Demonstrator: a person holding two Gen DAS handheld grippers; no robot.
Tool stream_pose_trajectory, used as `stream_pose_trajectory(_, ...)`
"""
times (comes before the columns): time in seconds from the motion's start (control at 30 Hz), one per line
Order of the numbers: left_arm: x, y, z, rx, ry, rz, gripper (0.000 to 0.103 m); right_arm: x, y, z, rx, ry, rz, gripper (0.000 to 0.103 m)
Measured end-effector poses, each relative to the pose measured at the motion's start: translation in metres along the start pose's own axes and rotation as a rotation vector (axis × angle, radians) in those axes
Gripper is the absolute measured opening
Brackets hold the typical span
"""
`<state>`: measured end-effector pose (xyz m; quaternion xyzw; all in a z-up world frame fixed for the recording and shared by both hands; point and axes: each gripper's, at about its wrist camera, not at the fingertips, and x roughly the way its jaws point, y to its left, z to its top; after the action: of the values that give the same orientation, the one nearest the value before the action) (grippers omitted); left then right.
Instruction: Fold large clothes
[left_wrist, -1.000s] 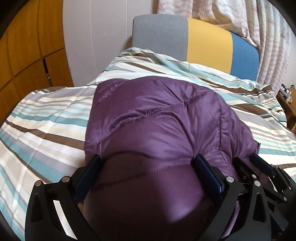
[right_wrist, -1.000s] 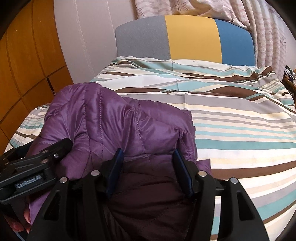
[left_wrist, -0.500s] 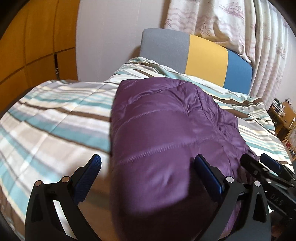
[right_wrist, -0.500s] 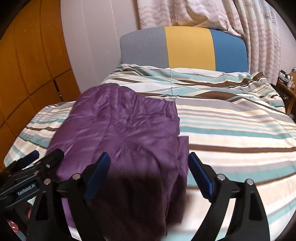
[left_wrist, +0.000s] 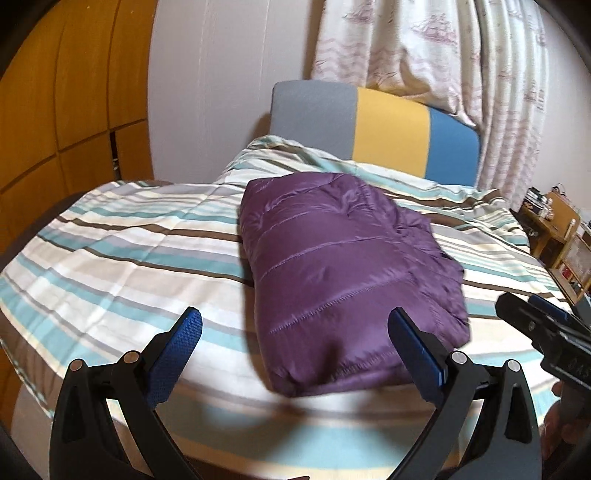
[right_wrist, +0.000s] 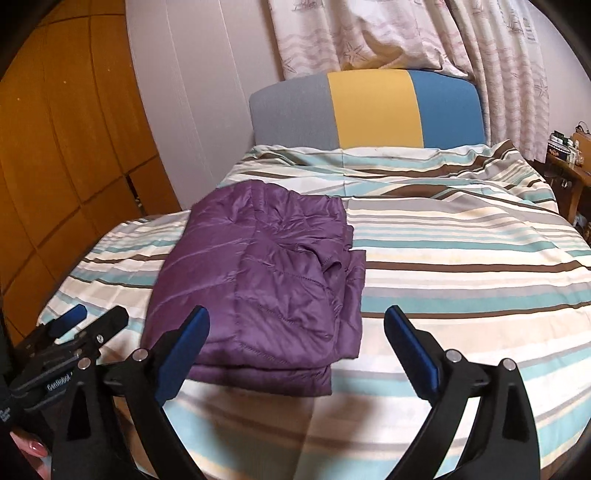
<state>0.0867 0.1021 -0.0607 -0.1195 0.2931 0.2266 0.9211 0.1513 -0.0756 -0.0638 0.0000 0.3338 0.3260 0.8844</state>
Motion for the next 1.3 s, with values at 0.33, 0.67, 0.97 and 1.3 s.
stream_pose_trajectory(0.33, -0.029, 0.0, 0.004, -0.023, -0.048, -0.018, 0.1, -0.035, 0.013, -0.006, -0.034, -0.044, 0.017, 0.095)
stream_pose_trajectory(0.67, -0.036, -0.007, 0.001, -0.003, -0.061, -0.035, 0.1, -0.045, 0.008, -0.006, -0.017, -0.064, 0.018, 0.096)
stream_pose_trajectory(0.97, -0.034, -0.005, -0.001, -0.017, -0.048, -0.043, 0.1, -0.047, 0.006, -0.006, -0.014, -0.062, 0.018, 0.096)
stream_pose_trajectory(1.3, -0.033, -0.005, -0.002, -0.011, -0.05, -0.046, 0.1, -0.046, 0.006, -0.006, -0.012, -0.06, 0.023, 0.097)
